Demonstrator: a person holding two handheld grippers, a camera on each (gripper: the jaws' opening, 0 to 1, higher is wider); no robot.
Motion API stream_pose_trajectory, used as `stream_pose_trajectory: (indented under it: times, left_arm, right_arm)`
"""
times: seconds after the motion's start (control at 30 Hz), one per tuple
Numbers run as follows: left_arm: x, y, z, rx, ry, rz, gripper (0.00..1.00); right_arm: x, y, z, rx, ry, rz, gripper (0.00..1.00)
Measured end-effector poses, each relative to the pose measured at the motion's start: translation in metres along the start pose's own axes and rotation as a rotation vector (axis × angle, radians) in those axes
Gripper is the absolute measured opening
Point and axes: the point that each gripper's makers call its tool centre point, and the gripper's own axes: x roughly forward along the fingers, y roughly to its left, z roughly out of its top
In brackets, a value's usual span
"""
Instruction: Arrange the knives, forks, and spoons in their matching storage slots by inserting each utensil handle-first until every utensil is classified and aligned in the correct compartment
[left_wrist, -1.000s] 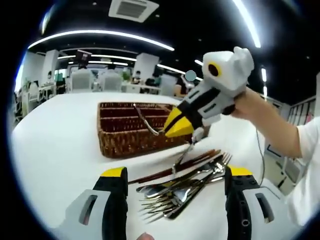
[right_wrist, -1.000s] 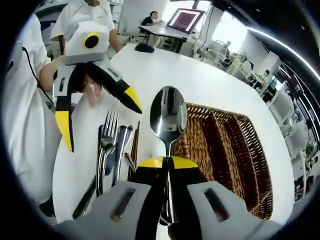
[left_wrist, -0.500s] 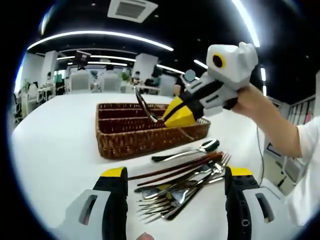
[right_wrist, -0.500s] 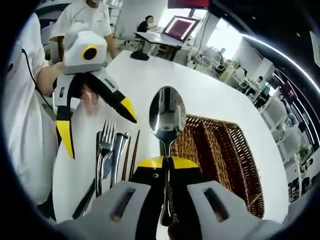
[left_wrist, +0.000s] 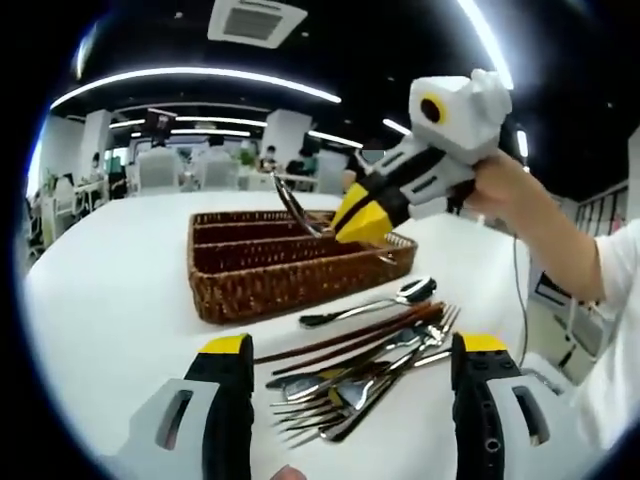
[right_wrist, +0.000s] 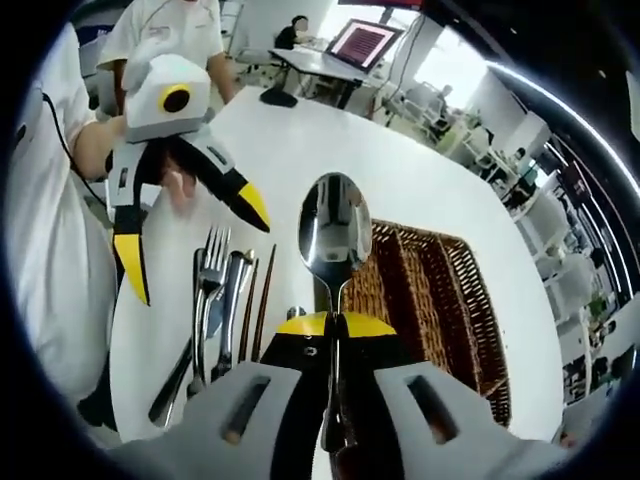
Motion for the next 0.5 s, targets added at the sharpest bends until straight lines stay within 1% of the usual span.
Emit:
stream_pose_trajectory:
  times: [0.17, 0.5]
  left_arm:
    - [-0.001, -0.002, 0.005, 0.027, -0.014, 0.002, 0.84]
    - [-0.002, -0.004, 0.007, 0.094, -0.017, 0.022, 0.88]
  right_arm:
    - [-0.003, -0.005, -0.006, -0.003, 0.033, -0.001, 0.02]
    - [-0.008, -0.014, -0.021, 0.018, 0.100, 0.006, 0.02]
